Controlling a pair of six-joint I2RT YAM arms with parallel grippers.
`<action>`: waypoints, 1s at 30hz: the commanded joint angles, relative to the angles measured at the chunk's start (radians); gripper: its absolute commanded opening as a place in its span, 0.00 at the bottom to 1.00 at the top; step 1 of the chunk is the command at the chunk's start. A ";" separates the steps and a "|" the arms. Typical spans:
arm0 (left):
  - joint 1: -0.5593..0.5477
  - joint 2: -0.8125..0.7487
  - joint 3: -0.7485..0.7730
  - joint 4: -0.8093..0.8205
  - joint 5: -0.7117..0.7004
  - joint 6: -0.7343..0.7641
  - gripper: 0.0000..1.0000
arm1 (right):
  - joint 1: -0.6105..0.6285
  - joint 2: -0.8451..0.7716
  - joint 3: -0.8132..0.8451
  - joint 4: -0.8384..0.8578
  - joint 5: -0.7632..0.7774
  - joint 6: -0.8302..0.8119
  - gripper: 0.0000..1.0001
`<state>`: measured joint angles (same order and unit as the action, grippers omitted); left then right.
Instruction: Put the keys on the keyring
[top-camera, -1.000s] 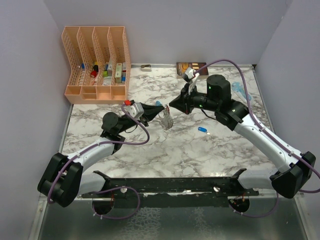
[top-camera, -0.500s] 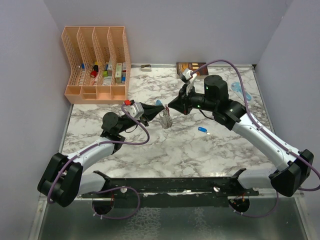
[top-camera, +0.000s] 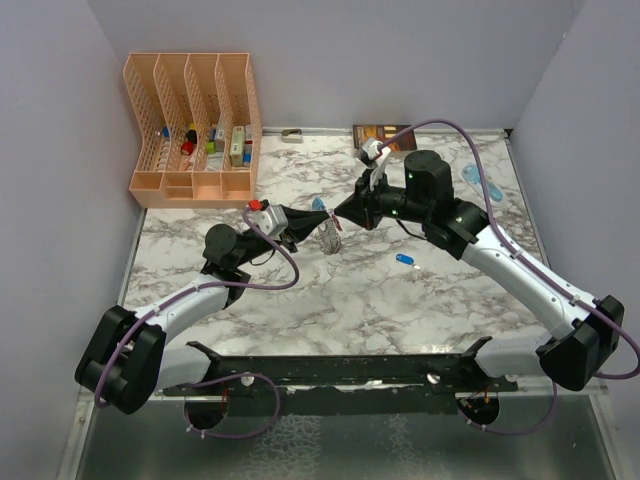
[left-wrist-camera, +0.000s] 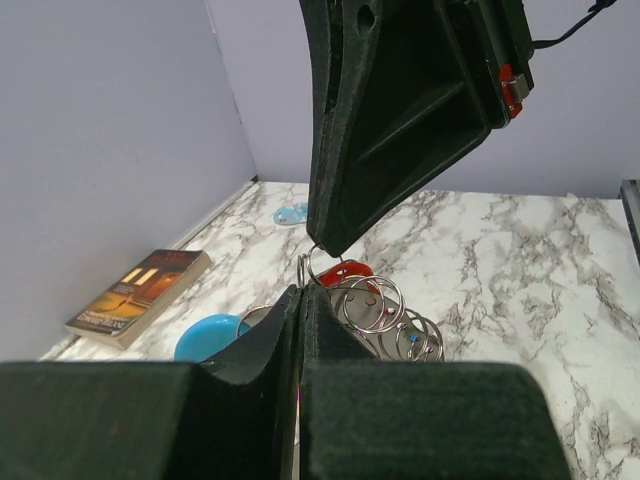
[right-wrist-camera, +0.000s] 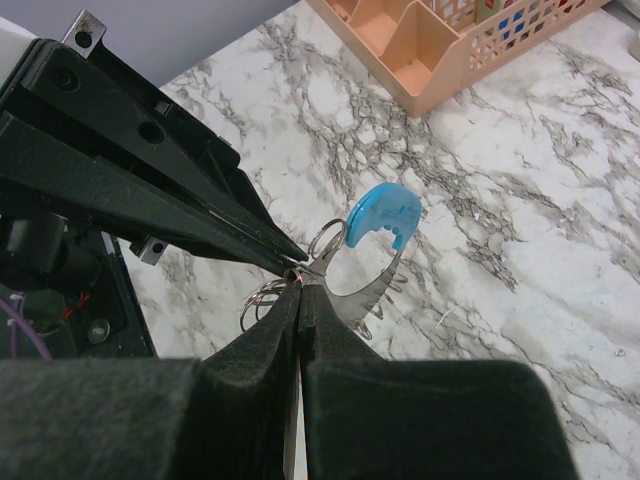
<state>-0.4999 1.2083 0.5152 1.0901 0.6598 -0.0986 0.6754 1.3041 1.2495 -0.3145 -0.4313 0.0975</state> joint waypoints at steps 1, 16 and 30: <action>-0.009 -0.003 0.035 0.053 -0.017 0.002 0.00 | 0.010 0.008 0.032 0.011 0.018 0.007 0.01; -0.015 0.000 0.035 0.031 -0.001 0.033 0.00 | 0.011 0.004 0.042 0.016 0.021 0.008 0.01; -0.015 -0.003 0.034 0.020 -0.020 0.037 0.00 | 0.011 -0.018 0.034 0.000 0.031 0.012 0.01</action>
<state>-0.5076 1.2087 0.5152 1.0721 0.6598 -0.0681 0.6800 1.3071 1.2579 -0.3145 -0.4244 0.1005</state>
